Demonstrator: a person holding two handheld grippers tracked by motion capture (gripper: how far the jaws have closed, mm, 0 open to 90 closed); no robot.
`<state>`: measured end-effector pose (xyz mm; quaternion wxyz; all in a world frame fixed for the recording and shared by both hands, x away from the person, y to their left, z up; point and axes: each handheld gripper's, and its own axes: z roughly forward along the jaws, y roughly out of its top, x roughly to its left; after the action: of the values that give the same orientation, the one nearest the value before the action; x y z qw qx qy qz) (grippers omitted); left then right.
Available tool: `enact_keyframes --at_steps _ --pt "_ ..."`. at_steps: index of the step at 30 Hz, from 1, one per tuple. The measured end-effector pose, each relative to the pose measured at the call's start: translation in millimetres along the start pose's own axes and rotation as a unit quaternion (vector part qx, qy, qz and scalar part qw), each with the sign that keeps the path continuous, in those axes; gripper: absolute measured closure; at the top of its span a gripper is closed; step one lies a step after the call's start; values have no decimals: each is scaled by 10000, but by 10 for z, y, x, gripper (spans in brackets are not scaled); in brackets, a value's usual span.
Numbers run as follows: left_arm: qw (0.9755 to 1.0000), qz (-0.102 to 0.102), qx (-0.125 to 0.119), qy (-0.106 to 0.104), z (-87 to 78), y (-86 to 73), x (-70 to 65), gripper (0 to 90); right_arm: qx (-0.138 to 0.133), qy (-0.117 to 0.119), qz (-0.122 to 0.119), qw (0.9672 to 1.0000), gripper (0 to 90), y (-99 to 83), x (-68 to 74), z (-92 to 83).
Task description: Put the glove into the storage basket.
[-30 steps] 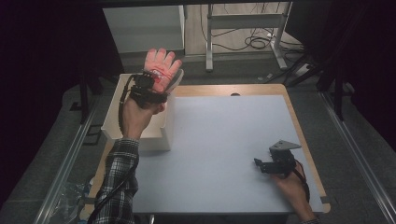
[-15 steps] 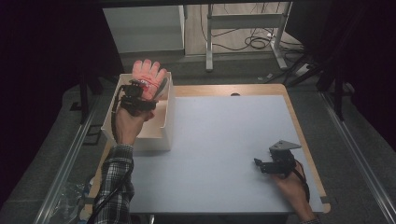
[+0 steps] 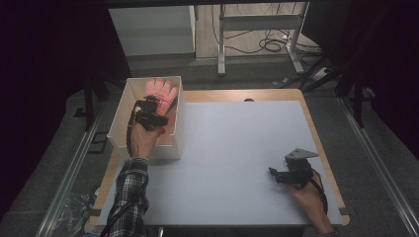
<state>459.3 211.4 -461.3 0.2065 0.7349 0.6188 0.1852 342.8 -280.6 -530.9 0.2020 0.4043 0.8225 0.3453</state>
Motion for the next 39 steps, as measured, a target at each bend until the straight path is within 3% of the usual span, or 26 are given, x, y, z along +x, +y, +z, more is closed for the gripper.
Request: enact_keyframes --at_steps 8,14,20,25,31,39 --pt "9991 -61 387 185 164 57 -86 361 -1 0 1 10000 198 0 1 0" --pt "9976 -68 668 154 261 101 -120 341 -1 0 0 10000 198 0 0 0" --pt "9956 6 893 282 308 117 -148 243 -2 -1 -1 10000 198 0 1 0" --pt "9946 -11 1016 217 335 114 -148 141 -2 1 0 10000 198 0 1 0" --pt "9944 -44 1017 288 334 111 -135 92 -3 1 2 10000 198 0 1 0" --pt "9968 -56 781 143 249 88 -108 66 -1 1 -4 10000 198 -1 0 0"
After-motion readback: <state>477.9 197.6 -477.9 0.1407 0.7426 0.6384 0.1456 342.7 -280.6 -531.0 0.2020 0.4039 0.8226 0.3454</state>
